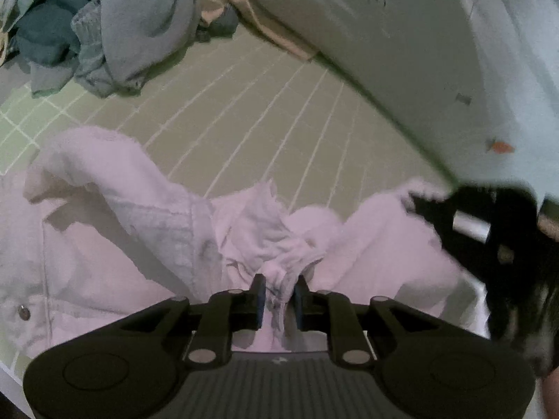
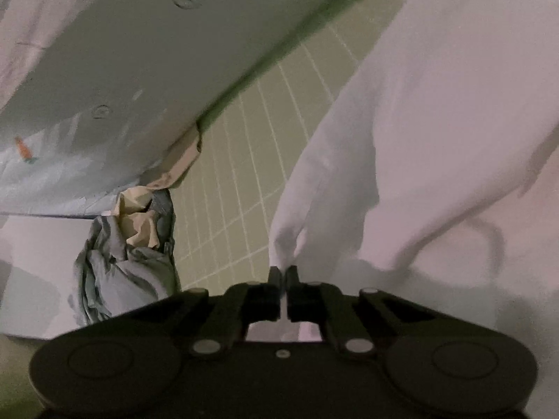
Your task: Fold clothes
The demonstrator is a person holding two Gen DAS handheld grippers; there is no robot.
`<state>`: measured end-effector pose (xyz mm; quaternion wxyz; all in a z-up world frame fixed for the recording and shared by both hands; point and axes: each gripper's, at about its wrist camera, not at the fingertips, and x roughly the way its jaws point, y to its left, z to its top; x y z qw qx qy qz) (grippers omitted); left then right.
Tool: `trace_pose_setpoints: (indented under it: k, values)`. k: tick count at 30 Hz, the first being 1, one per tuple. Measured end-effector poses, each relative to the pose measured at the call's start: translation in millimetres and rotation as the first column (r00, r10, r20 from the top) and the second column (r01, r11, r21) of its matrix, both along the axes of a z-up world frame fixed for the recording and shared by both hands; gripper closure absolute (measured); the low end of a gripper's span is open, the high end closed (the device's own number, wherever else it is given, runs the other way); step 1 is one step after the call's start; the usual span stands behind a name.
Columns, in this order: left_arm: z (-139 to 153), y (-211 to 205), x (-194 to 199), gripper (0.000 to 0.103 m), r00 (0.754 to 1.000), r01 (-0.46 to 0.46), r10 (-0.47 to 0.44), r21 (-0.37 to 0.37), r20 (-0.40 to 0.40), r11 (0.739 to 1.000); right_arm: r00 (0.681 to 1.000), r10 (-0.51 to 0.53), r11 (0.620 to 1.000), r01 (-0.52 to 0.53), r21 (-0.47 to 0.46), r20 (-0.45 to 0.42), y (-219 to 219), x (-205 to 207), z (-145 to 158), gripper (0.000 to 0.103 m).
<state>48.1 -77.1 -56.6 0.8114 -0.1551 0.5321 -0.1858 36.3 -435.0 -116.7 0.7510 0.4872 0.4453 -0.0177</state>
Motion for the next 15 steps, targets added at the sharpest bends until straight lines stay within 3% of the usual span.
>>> trace_pose_setpoints:
  k: [3,7,12,13,15]
  values:
    - [25,15,6,0.070,0.997,-0.051,0.055,-0.077,0.060,0.996,0.999,0.017,0.997,-0.013,-0.081,0.047,-10,-18,14,0.100]
    - [42,19,24,0.062,0.986,-0.100,0.111,-0.091,0.125,0.991,0.997,0.018,0.987,-0.006,-0.158,0.076,-24,-31,21,0.100]
    - [34,5,59,0.044,0.988,-0.115,0.121,-0.068,0.092,0.991,0.995,0.055,0.975,-0.035,-0.217,0.084,-29,-45,22,0.100]
    - [30,0,65,0.037,0.991,-0.100,0.104,-0.052,0.084,0.994,0.995,0.059,0.974,-0.039,-0.222,0.084,-29,-46,21,0.100]
    - [21,-11,75,0.032,0.997,-0.050,0.051,-0.020,0.055,0.999,0.994,0.070,0.972,-0.048,-0.231,0.088,-30,-49,20,0.100]
